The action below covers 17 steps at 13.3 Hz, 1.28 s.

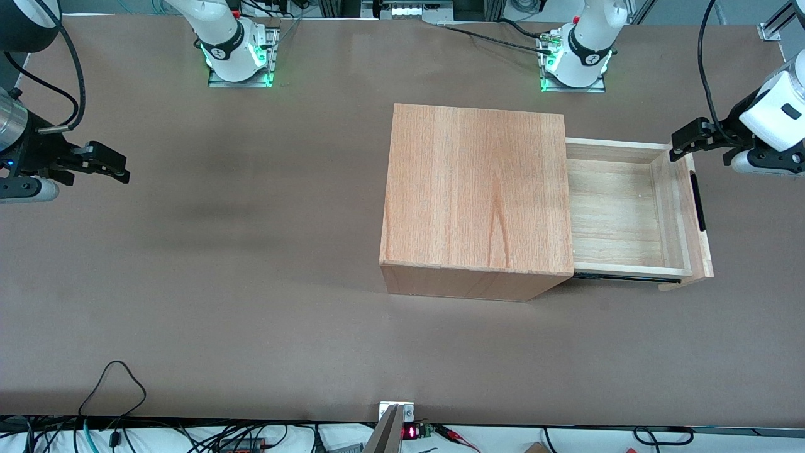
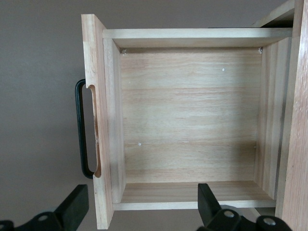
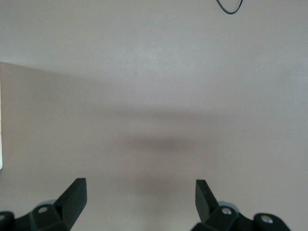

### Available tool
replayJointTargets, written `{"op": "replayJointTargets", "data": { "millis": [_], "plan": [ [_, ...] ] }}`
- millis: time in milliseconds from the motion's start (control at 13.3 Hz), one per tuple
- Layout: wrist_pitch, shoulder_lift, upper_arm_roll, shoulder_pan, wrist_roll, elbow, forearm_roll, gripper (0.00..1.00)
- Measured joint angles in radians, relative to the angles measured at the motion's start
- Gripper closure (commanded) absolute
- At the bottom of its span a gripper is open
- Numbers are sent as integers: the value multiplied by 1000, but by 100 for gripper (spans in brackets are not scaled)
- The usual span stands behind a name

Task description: Open top drawer with left arm

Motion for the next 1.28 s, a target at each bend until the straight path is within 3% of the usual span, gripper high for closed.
{"op": "replayJointTargets", "data": {
  "millis": [226,452,828,1280],
  "plan": [
    [5,0,-66,73,0,0,0,0],
    [6,0,-77,82,0,0,0,0],
    [7,0,-20,45,-1,0,0,0],
    [26,0,-19,36,-1,0,0,0]
  ]
}}
